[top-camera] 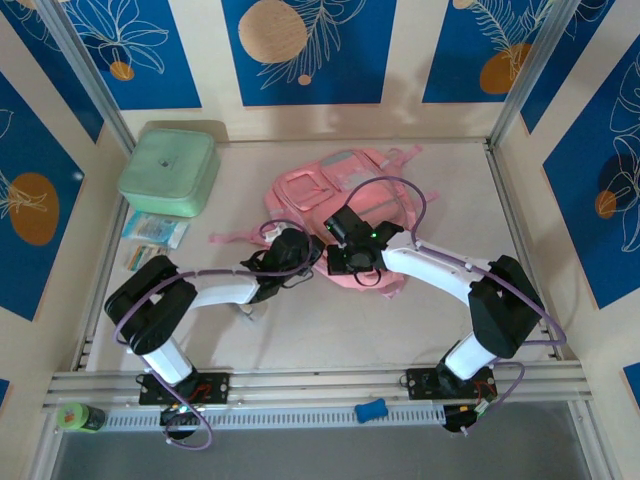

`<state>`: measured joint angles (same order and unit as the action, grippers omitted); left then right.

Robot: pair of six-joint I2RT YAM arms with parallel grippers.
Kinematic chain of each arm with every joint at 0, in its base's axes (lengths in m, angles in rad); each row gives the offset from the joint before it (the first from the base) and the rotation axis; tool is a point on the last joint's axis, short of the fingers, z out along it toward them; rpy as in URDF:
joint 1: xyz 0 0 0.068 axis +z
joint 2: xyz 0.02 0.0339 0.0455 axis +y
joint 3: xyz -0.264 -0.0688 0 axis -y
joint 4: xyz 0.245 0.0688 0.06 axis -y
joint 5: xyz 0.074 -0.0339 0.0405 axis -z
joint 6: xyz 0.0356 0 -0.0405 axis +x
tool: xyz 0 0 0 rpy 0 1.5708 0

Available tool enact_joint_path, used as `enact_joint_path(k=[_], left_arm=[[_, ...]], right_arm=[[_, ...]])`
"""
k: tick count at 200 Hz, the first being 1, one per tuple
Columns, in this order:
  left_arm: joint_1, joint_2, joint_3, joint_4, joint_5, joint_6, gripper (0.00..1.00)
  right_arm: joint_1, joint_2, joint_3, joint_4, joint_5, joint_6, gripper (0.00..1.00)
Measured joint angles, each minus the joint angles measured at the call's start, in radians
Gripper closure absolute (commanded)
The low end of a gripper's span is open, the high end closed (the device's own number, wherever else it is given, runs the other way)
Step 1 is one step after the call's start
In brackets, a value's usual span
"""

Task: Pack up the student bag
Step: Zip the student bag at the center of the table.

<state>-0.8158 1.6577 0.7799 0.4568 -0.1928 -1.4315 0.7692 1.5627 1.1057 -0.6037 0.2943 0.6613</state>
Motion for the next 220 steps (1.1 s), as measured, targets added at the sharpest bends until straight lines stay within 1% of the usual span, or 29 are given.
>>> enact_joint_path(k=[28, 49, 69, 83, 112, 125, 145, 153, 175, 190, 210, 220], left_arm=[[0.008, -0.002, 0.002, -0.011, 0.006, 0.042, 1.00], [0.040, -0.010, 0.002, -0.028, 0.043, 0.090, 1.00], [0.099, -0.024, 0.002, -0.056, 0.109, 0.153, 1.00], [0.149, -0.032, 0.008, -0.082, 0.179, 0.201, 1.00], [0.241, -0.032, 0.041, -0.127, 0.314, 0.284, 1.00], [0.270, -0.026, 0.055, -0.137, 0.346, 0.310, 1.00], [0.297, -0.008, 0.074, -0.146, 0.366, 0.338, 1.00], [0.302, -0.005, 0.077, -0.147, 0.369, 0.343, 0.91], [0.304, -0.010, 0.071, -0.154, 0.367, 0.356, 0.71], [0.304, -0.047, 0.037, -0.155, 0.354, 0.353, 0.64], [0.290, -0.127, -0.037, -0.133, 0.336, 0.313, 0.60], [0.272, -0.164, -0.071, -0.122, 0.310, 0.285, 0.55]], right_arm=[[0.003, 0.000, 0.011, -0.040, 0.032, -0.012, 1.00], [-0.009, 0.000, 0.019, -0.086, 0.053, -0.029, 1.00], [-0.034, -0.008, 0.021, -0.116, 0.073, -0.048, 1.00], [-0.046, -0.014, 0.024, -0.128, 0.086, -0.062, 1.00], [-0.026, -0.014, 0.043, -0.126, 0.088, -0.095, 1.00], [-0.008, -0.005, 0.064, -0.121, 0.068, -0.097, 1.00], [-0.002, 0.033, 0.099, -0.109, 0.026, -0.092, 1.00], [-0.002, 0.048, 0.106, -0.107, 0.016, -0.092, 1.00], [0.001, 0.072, 0.107, -0.104, 0.011, -0.093, 1.00], [0.001, 0.072, 0.107, -0.105, 0.010, -0.093, 1.00], [0.001, 0.071, 0.105, -0.102, 0.008, -0.093, 1.00], [-0.001, 0.070, 0.103, -0.100, 0.008, -0.093, 1.00]])
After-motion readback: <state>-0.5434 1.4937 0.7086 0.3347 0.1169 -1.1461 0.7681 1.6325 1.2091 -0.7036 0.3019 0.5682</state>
